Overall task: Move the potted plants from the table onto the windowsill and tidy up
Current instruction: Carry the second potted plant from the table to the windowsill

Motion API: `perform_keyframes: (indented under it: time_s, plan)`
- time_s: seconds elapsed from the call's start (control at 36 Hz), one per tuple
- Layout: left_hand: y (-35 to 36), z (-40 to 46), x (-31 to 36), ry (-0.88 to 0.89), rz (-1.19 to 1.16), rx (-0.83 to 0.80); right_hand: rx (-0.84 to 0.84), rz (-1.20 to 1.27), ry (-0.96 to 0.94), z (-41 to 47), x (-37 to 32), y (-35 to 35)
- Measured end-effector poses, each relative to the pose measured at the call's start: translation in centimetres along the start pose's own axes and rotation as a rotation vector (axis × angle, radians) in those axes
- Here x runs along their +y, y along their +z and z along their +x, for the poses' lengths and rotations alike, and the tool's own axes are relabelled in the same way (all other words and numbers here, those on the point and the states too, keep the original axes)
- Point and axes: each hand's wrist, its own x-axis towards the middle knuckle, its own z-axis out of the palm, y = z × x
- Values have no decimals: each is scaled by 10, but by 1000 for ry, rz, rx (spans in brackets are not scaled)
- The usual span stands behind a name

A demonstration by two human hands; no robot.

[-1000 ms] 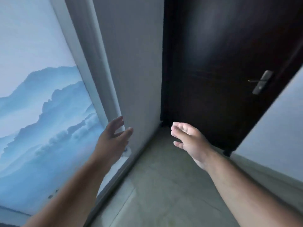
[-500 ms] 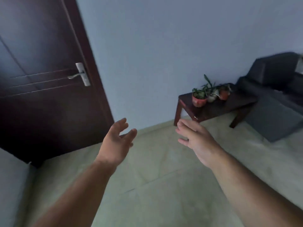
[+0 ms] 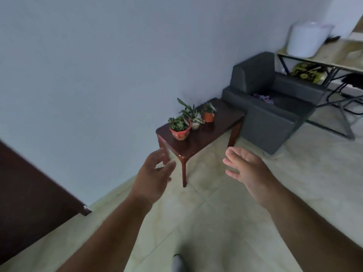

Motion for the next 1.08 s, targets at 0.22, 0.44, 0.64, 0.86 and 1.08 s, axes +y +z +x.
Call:
perform_keyframes:
  time_s: [0.22,0.44,0.64,0.86,1.08]
  plan:
    - [40,115,-3,-53,-61,-41,84,-60,29,87,-16,-26]
    - [106,202,11,-75,-50,-167,112,-86,58,167,-30,-57]
    - [170,268,26,-78,-46,-126,79,-62,96,257,-34,-104]
    - [269,338,41,-136,-4,-45,8,-33,120,375,-40,-179]
    - [338,392,42,-227,-26,3,-85,-106,150,472,-57,-232]
